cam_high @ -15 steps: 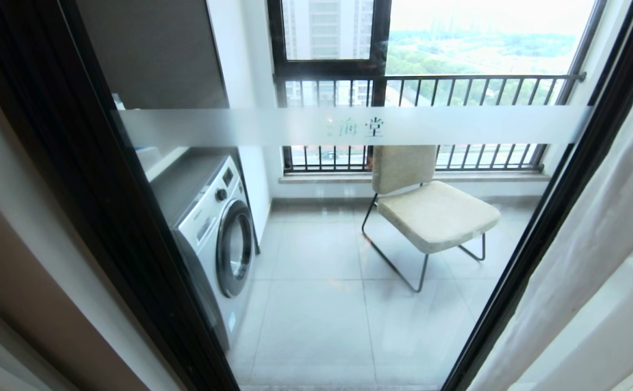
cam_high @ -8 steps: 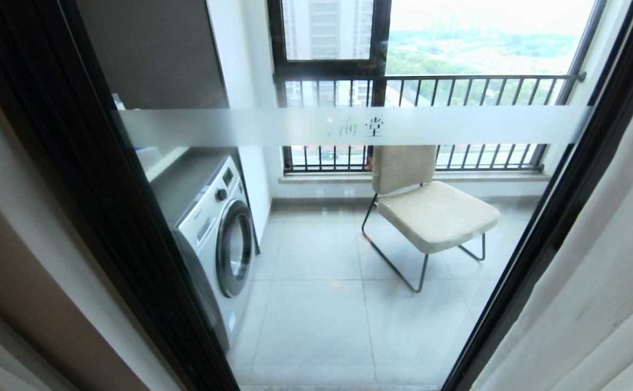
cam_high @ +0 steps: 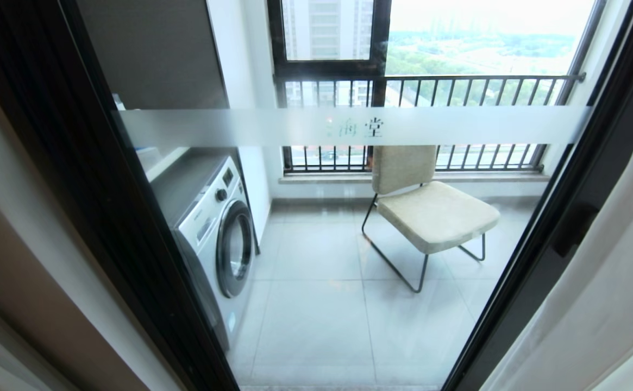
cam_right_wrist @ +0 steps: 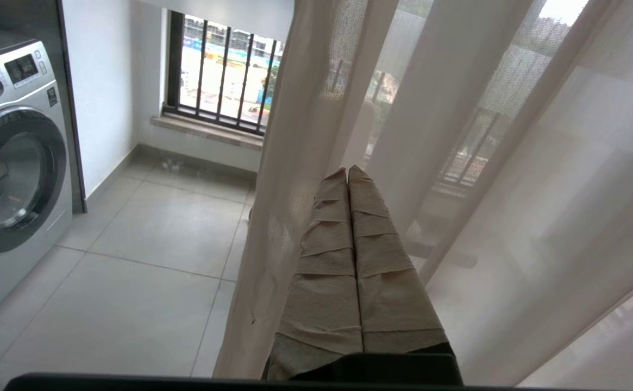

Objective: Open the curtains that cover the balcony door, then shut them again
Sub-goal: Close the inner curtains on both sides

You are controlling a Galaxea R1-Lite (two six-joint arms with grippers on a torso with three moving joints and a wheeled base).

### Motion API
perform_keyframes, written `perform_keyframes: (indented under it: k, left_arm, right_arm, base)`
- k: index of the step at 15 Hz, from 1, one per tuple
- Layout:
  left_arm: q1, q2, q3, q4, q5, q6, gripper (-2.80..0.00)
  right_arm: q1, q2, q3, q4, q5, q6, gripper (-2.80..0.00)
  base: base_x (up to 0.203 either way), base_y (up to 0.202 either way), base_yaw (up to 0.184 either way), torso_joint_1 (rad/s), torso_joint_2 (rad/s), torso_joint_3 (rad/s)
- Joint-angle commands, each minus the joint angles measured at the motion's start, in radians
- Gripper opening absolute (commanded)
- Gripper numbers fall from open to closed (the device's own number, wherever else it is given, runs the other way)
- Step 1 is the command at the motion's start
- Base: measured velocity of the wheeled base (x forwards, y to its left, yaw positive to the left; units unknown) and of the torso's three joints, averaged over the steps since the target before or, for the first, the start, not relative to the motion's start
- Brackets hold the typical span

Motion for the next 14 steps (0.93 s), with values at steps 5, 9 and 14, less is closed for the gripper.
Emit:
perform_keyframes:
  k: [5, 9, 14]
  left_arm:
    - [0.0, 0.0, 0.0, 0.0, 0.001, -0.001, -2.8]
    - [0.0, 0.0, 0.0, 0.0, 0.001, -0.001, -2.8]
    - [0.0, 0.0, 0.0, 0.0, 0.001, -0.001, -2.8]
  right_arm:
    - [-0.322, -0.054, 0.07, 0.013, 0.201, 0.087, -2.8]
    - [-0.4, -0.152, 0.109, 0.128, 0.318, 0.104, -2.8]
    - [-0.378, -0.183, 0.185, 0.129, 0.315, 0.135, -2.8]
  base:
    - [0.0, 0.0, 0.0, 0.0, 0.0, 0.0]
    - [0.0, 0.0, 0.0, 0.0, 0.0, 0.0]
    - [0.0, 0.0, 0.0, 0.0, 0.0, 0.0]
